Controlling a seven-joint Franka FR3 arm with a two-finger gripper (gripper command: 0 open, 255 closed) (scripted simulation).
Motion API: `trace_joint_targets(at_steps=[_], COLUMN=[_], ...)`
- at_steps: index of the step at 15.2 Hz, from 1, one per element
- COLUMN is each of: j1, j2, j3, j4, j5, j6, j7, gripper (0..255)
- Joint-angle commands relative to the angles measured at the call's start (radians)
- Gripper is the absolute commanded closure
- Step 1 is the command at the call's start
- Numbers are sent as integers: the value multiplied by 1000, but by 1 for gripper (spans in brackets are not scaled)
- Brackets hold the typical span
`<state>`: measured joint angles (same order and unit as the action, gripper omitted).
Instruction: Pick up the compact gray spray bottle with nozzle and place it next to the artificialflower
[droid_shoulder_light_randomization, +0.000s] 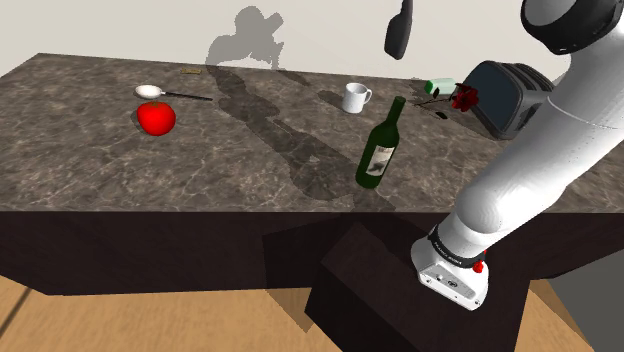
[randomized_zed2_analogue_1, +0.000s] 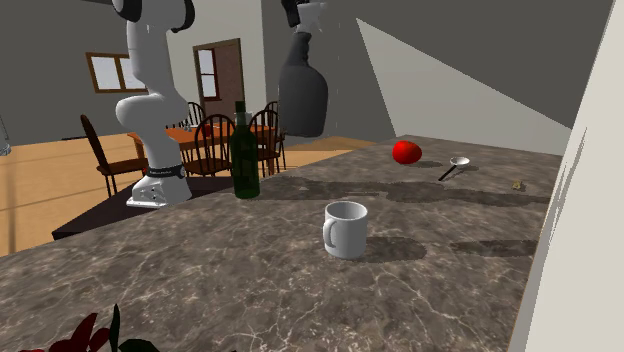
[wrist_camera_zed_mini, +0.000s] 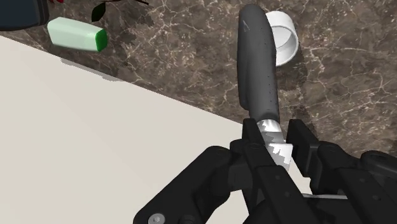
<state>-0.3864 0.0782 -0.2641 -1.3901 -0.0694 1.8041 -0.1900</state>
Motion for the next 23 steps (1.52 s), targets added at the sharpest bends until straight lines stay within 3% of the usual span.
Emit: trace_joint_targets(at_steps=[1,12,23], j1=[-31,-220,-199], j2=[40,254,215], j3=[-23,-91,-88], j4=[21,171,-34], j5=[30,195,182], j6=[22,79,247], j7=[-53,-300,-300], gripper=[255,255,255])
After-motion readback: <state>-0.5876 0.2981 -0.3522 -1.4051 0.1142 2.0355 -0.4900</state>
